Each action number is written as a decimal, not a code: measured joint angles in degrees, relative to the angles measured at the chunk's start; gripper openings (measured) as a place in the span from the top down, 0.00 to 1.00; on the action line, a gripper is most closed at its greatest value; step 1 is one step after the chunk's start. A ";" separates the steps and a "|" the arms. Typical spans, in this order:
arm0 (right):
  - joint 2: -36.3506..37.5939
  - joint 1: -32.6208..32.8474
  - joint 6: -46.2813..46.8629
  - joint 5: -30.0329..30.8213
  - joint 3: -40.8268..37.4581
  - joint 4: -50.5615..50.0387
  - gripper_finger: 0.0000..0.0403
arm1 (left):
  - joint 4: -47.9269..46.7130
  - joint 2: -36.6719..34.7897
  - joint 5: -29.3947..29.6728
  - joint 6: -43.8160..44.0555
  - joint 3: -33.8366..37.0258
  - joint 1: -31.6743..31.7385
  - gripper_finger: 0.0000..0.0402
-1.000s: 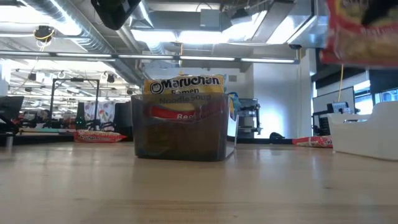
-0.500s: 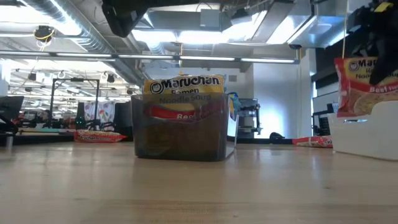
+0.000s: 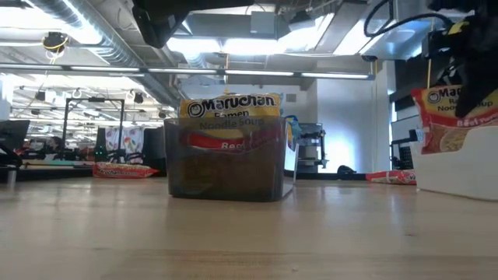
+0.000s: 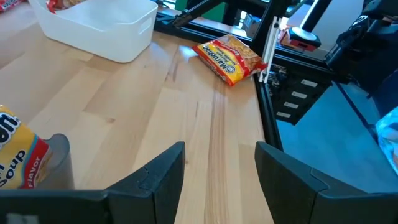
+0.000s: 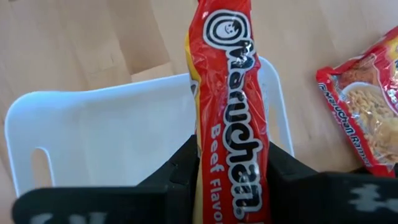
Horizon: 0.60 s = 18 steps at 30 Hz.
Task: Sort Maruchan noodles
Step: Put the red noodle pack into the white bin
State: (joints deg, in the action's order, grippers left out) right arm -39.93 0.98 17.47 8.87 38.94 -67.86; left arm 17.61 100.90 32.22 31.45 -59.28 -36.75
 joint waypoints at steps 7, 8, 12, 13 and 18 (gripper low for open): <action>-4.15 -6.88 -4.96 -4.66 -0.42 1.41 0.79 | 0.00 0.00 -0.43 -0.01 0.02 -0.20 0.53; -4.66 -7.79 -5.67 -5.13 -0.92 1.76 0.79 | 0.00 0.00 -0.43 -0.01 0.02 -0.28 0.53; -6.78 -11.03 -5.84 -7.45 -2.16 2.20 0.79 | 0.00 0.00 -0.43 -0.05 0.02 -0.39 0.53; -7.52 -11.61 -5.83 -7.54 -2.21 2.23 0.79 | 0.00 0.00 -0.43 -0.05 0.02 -0.39 0.53; -9.99 -12.67 -5.83 -8.48 -2.21 2.89 0.79 | 0.00 0.00 -1.52 -0.07 0.02 -0.39 0.53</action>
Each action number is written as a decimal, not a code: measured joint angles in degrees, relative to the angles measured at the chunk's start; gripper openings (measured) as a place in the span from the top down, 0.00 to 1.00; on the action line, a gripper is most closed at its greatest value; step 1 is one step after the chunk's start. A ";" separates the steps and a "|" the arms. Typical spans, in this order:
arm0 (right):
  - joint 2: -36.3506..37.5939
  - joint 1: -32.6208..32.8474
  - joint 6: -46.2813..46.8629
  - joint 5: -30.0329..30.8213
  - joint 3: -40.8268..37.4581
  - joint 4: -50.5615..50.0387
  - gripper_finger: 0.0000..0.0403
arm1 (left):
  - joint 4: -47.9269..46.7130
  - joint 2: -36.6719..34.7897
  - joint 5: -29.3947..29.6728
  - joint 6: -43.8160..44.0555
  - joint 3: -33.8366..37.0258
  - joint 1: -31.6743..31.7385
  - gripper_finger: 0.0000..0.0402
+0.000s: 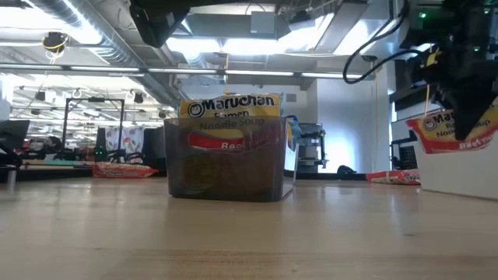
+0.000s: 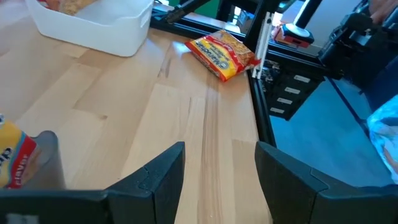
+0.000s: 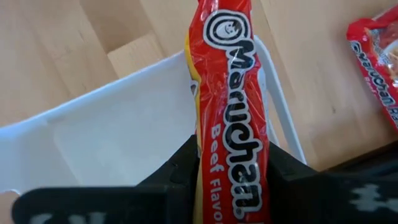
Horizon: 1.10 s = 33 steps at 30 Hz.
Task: Sort Maruchan noodles
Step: Put the red noodle pack into the white bin
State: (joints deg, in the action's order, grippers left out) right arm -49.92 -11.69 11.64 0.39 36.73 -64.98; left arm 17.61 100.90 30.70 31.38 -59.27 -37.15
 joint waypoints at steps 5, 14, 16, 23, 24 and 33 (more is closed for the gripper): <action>-2.01 0.03 0.13 0.00 0.00 0.54 0.79 | -0.02 0.00 -0.40 -0.03 0.02 0.00 0.53; -3.97 0.03 0.81 1.54 0.00 0.40 0.65 | -0.02 0.00 -0.38 -1.46 0.02 -0.02 0.53; -3.97 0.03 1.23 1.99 0.02 0.38 0.59 | -0.02 0.00 -0.40 -1.53 0.02 -0.02 0.53; -3.97 0.03 2.11 3.99 0.07 0.00 0.46 | -0.02 0.00 -0.40 -1.53 0.02 -0.02 0.53; -3.97 0.03 2.45 4.46 0.11 -0.13 0.46 | -0.02 0.00 -0.39 -1.53 0.02 -0.02 0.53; -3.96 0.05 0.01 10.56 5.30 -1.95 0.52 | -0.02 0.01 -0.38 -1.49 0.02 -0.02 0.53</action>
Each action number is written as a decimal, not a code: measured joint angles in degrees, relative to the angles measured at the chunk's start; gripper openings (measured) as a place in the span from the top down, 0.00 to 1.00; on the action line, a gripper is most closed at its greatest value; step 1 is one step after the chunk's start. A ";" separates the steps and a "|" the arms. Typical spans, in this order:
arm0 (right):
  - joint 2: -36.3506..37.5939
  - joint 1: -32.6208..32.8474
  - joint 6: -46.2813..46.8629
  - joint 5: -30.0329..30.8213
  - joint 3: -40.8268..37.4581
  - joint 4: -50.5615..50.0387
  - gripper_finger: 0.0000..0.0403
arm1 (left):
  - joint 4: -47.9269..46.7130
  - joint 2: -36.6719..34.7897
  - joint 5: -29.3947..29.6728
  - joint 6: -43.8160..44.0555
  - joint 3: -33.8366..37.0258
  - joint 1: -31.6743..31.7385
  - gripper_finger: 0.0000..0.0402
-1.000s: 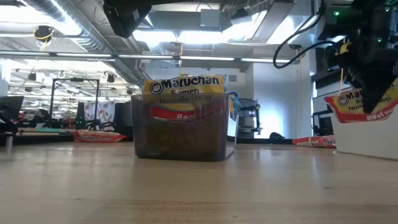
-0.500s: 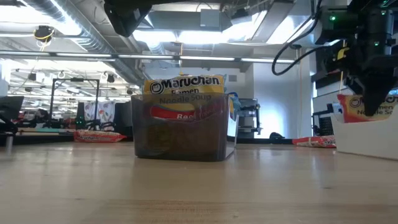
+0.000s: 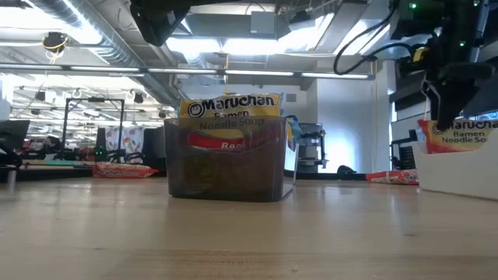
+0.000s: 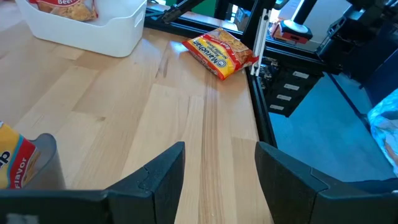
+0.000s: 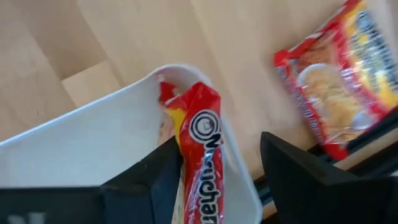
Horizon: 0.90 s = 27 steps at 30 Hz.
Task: Sort Maruchan noodles
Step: Put the red noodle pack into the white bin
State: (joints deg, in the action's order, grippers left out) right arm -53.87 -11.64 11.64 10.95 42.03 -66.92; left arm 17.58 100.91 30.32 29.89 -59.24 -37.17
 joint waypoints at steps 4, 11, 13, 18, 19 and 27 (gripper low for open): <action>-0.01 -0.02 -0.05 1.94 0.36 -0.25 0.54 | 0.00 -0.01 -0.01 0.00 0.00 0.00 0.53; -0.01 -0.02 0.04 -0.62 0.36 0.23 0.55 | 0.00 -0.01 0.01 0.00 0.00 0.00 0.53; 0.01 -0.02 0.58 -3.25 0.41 0.10 0.55 | 0.00 -0.01 0.01 0.00 0.00 0.00 0.53; 0.03 0.00 2.27 -5.53 4.37 -2.91 0.55 | 0.00 -0.01 0.01 -0.02 0.00 0.03 0.53; 0.03 0.00 2.84 -5.56 5.51 -3.77 0.55 | 0.00 -0.01 0.02 -0.02 0.00 0.12 0.53; 0.40 6.32 22.08 -22.67 12.31 -4.22 0.55 | 0.02 -0.01 0.18 1.64 0.00 0.42 0.53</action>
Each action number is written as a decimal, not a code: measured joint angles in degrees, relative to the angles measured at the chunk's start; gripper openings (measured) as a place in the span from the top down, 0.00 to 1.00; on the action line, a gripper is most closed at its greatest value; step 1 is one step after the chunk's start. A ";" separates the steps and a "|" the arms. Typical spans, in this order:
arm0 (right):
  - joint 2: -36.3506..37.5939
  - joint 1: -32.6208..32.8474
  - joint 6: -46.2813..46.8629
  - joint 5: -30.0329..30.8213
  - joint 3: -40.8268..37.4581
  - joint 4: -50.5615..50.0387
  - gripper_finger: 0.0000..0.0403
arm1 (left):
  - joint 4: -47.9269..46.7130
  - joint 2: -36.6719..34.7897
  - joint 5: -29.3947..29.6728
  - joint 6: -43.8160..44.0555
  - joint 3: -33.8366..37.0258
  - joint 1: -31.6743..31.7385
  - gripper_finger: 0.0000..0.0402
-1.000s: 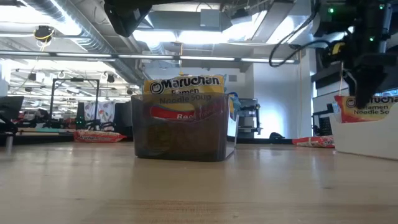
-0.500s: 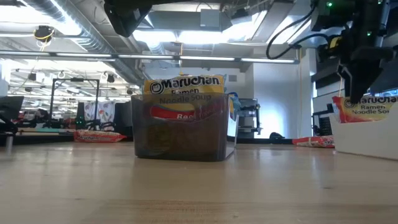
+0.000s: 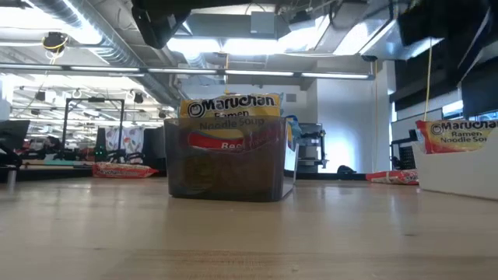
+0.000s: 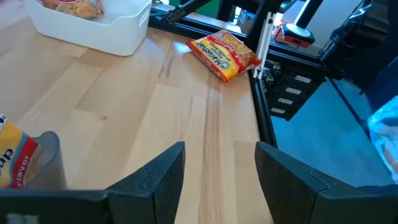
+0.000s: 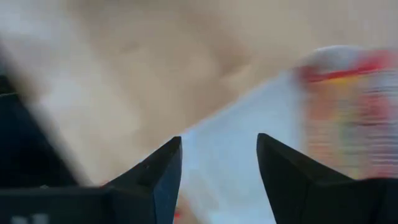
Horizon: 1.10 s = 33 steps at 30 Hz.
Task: Sort Maruchan noodles
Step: Put the red noodle pack into the white bin
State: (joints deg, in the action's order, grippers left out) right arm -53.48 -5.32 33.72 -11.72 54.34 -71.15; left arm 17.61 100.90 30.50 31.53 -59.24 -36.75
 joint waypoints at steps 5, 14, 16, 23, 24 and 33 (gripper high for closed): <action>-0.37 17.30 14.36 -1.85 -1.65 13.72 0.55 | 0.17 0.00 -0.05 1.42 0.00 -0.04 0.53; -12.47 44.99 34.74 1.21 -1.96 22.09 0.56 | 0.54 0.02 -0.04 1.46 0.00 -0.96 0.53; -15.94 49.27 39.16 -0.29 -1.96 22.22 0.59 | 0.58 0.02 -0.02 1.50 0.00 -0.96 0.53; -26.72 60.14 49.77 -8.41 -1.99 28.53 0.79 | 1.38 0.02 0.07 1.51 0.00 -1.59 0.53; -27.97 61.03 50.35 -9.18 -1.99 29.78 0.82 | 1.63 0.02 0.08 1.53 0.00 -1.60 0.53; -35.79 63.47 50.50 -9.51 -1.99 39.45 0.94 | 3.02 0.02 0.09 2.70 0.00 -1.60 0.53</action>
State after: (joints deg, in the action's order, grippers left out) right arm -89.27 58.15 84.22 -21.23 52.36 -31.70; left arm 20.62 100.92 30.59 34.23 -59.24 -38.35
